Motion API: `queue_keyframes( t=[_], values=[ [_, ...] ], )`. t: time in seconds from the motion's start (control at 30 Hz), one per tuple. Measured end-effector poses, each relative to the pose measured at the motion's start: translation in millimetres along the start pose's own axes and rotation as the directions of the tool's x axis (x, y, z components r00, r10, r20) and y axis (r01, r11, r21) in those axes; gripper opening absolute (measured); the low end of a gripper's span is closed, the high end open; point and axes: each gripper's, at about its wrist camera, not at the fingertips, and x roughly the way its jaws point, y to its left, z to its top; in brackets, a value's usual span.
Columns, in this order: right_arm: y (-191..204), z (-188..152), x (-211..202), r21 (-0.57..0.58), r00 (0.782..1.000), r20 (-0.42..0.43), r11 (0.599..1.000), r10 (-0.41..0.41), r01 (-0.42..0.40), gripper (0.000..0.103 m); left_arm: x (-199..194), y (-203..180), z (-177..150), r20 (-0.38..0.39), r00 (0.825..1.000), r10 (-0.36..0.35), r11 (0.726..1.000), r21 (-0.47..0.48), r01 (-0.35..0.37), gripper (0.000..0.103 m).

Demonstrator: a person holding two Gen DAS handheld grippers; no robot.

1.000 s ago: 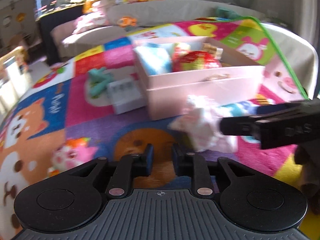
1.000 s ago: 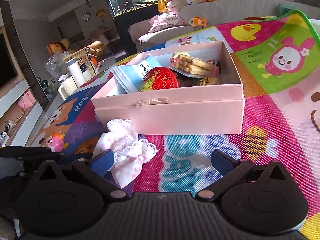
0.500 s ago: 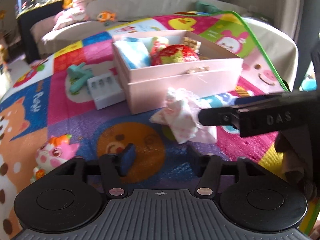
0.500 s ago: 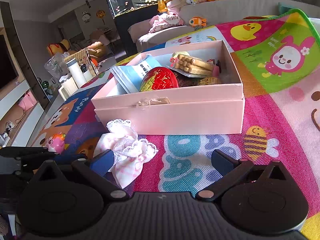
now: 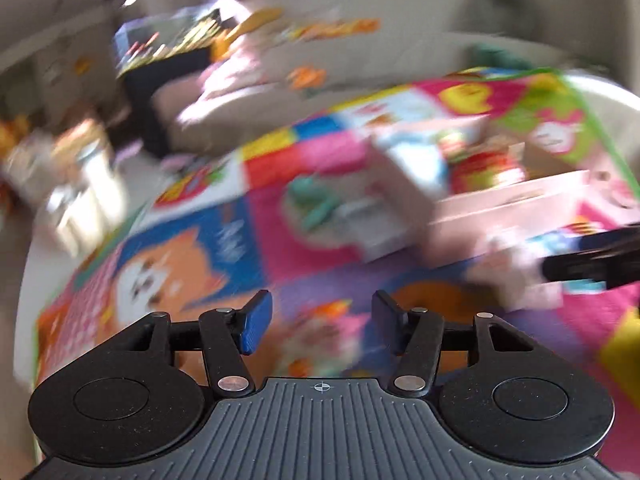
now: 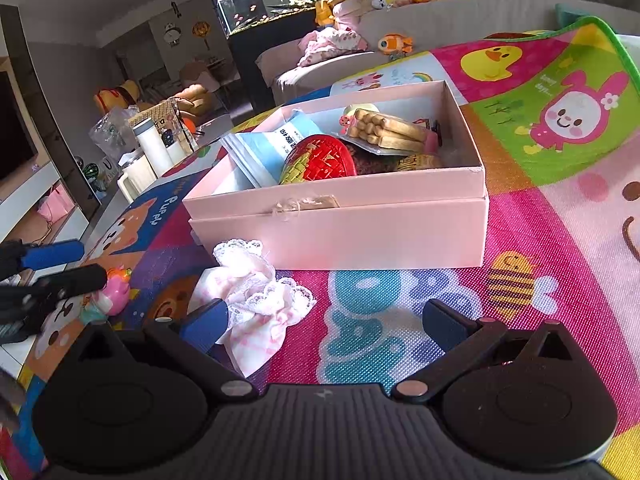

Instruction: Organize objects

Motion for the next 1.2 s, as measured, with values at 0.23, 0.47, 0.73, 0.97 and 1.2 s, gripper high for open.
queue_keyframes(
  t=[0.23,0.47,0.73,0.97,1.2],
  values=[
    [20.1,6.1,-7.2,-0.119,1.000,-0.002,0.993,-0.026,0.026,0.103,29.2,10.4,-8.1,-0.072,0.995,-0.073,0.992,-0.106,0.065,0.054],
    [69.3,77.6,-47.8,-0.193,0.999,0.030,0.980,0.043,-0.036,0.103,5.8,29.3,-20.0,0.039,0.984,-0.172,0.962,-0.211,0.176,0.051],
    [140.0,192.3,74.7,-0.112,0.978,-0.195,0.989,0.071,-0.094,0.096,-53.6,86.5,-42.3,0.143,0.984,-0.110,0.908,-0.388,0.158,0.051],
    [178.6,191.1,209.4,-0.280,0.938,-0.305,0.957,-0.164,0.076,0.077,-73.2,104.9,-62.1,0.155,0.985,-0.077,0.875,-0.464,0.141,0.051],
    [181.7,173.9,255.8,-0.319,0.898,-0.383,0.943,-0.219,0.094,0.047,-66.8,108.9,-61.9,0.178,0.978,-0.107,0.861,-0.475,0.181,0.051]
  ],
)
